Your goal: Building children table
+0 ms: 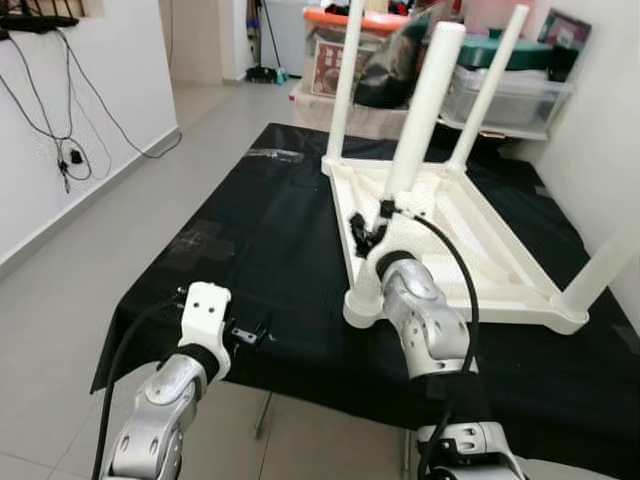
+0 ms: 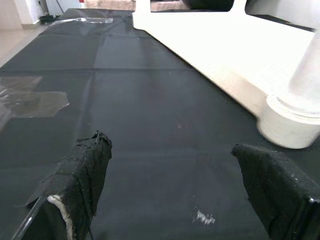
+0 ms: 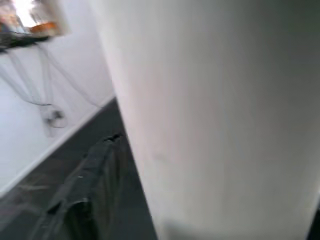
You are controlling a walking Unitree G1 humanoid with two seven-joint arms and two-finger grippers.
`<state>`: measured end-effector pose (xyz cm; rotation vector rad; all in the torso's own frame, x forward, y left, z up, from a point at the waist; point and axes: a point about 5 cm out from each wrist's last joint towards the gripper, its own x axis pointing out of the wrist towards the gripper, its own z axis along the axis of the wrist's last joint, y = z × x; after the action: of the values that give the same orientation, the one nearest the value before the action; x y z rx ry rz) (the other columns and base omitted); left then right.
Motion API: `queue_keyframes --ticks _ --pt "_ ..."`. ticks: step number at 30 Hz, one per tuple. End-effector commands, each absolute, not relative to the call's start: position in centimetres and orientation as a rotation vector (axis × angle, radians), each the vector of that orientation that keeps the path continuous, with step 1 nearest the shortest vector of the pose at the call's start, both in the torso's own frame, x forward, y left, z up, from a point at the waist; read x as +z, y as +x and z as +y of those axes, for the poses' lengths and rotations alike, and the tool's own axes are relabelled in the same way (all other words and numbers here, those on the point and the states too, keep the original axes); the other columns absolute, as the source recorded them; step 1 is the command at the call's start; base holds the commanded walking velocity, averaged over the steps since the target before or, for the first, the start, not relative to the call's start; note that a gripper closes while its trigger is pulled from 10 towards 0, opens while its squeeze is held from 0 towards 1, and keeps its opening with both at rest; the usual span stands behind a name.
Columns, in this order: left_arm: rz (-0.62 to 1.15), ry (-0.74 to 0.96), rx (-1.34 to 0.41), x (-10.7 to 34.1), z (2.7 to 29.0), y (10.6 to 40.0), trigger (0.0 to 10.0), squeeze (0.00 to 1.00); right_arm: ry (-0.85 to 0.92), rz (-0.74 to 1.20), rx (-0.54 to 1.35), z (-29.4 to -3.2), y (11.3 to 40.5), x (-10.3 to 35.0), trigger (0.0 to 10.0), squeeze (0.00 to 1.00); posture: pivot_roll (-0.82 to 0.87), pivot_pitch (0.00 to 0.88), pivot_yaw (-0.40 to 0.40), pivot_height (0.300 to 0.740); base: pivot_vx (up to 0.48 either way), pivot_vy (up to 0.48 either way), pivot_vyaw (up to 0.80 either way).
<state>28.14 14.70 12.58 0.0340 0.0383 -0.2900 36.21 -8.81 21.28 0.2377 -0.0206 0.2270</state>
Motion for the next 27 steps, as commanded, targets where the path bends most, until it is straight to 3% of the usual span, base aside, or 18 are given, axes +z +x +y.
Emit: queue_keyframes --ticks 1,2,3,4,6,10,11,14,15,19,21,22,23,24,26,27 --pt "0.052 0.021 -0.297 12.3 14.6 28.1 10.0 0.00 0.225 -0.133 0.464 -7.5 36.5 24.4 10.0 0.00 0.08 0.000 -0.093 0.740 0.000 0.000 0.00" --pt "0.052 0.021 -0.297 12.3 14.6 28.1 10.0 0.00 0.225 -0.133 0.464 -7.5 36.5 24.4 10.0 0.00 0.08 0.000 -0.093 0.740 0.000 0.000 0.00" --pt "0.052 0.017 -0.296 12.2 14.6 28.1 10.0 0.00 0.220 -0.216 0.767 -7.2 35.3 26.6 10.0 0.00 0.08 0.000 -0.096 0.740 0.000 0.000 0.00" --pt "0.052 0.017 -0.296 12.2 14.6 28.1 10.0 0.00 0.220 -0.216 0.767 -7.2 35.3 26.6 10.0 0.00 0.08 0.000 -0.096 0.740 0.000 0.000 0.00" --pt "0.057 0.020 -0.293 12.0 14.7 28.0 10.0 0.00 0.158 -0.241 1.033 -6.7 33.7 26.5 10.0 0.00 0.08 0.000 -0.099 0.740 0.000 0.000 0.00" --pt "0.049 0.023 -0.291 12.3 14.5 28.2 10.0 0.00 -0.038 -0.133 1.098 -5.1 33.9 22.3 10.0 0.00 0.11 0.000 -0.115 0.740 0.000 0.000 0.00" --pt "0.048 0.025 -0.289 12.3 14.5 28.3 10.0 0.00 -0.091 -0.102 1.119 -4.7 33.6 21.3 6.5 0.00 0.12 0.000 -0.119 0.740 0.000 0.000 0.00" --pt "0.048 0.026 -0.285 12.3 14.6 28.3 10.0 0.00 -0.130 -0.080 1.142 -4.5 33.3 20.4 6.5 0.00 0.12 0.000 -0.119 0.740 0.000 0.000 0.00" --pt "0.051 0.024 -0.280 12.3 14.8 28.1 10.0 0.00 -0.148 -0.052 1.137 -4.3 33.2 19.7 0.4 0.00 0.12 0.000 -0.116 0.740 0.000 0.000 0.00" --pt "0.073 0.031 -0.279 11.8 15.2 27.4 10.0 0.00 -0.126 0.067 0.927 -4.6 34.7 17.9 0.0 0.00 0.11 0.000 -0.108 0.740 0.000 0.000 0.00" --pt "0.079 0.034 -0.285 11.6 15.1 27.4 10.0 0.00 -0.017 0.185 0.451 -7.9 37.4 16.4 0.0 0.00 0.09 0.000 -0.099 0.740 0.000 0.000 0.00" --pt "0.079 0.034 -0.285 11.6 15.1 27.4 10.0 0.00 -0.017 0.185 0.451 -7.9 37.4 16.4 0.0 0.00 0.09 0.000 -0.099 0.740 0.000 0.000 0.00" --pt "0.080 0.034 -0.288 11.6 15.0 27.5 10.0 0.00 0.028 0.243 0.256 -9.6 38.0 15.7 0.0 0.00 0.09 0.000 -0.099 0.740 0.000 0.000 0.00" --pt "0.080 0.034 -0.288 11.6 15.0 27.5 10.0 0.00 0.028 0.243 0.256 -9.6 38.0 15.7 0.0 0.00 0.09 0.000 -0.099 0.740 0.000 0.000 0.00" --pt "0.070 0.031 -0.299 11.9 14.6 27.9 10.0 0.00 0.156 0.358 -0.137 -13.9 37.7 13.1 0.0 0.00 0.09 0.000 -0.097 0.740 0.000 0.000 0.00" --pt "0.070 0.031 -0.299 11.9 14.6 27.9 10.0 0.00 0.156 0.358 -0.137 -13.9 37.7 13.1 0.0 0.00 0.09 0.000 -0.097 0.740 0.000 0.000 0.00"
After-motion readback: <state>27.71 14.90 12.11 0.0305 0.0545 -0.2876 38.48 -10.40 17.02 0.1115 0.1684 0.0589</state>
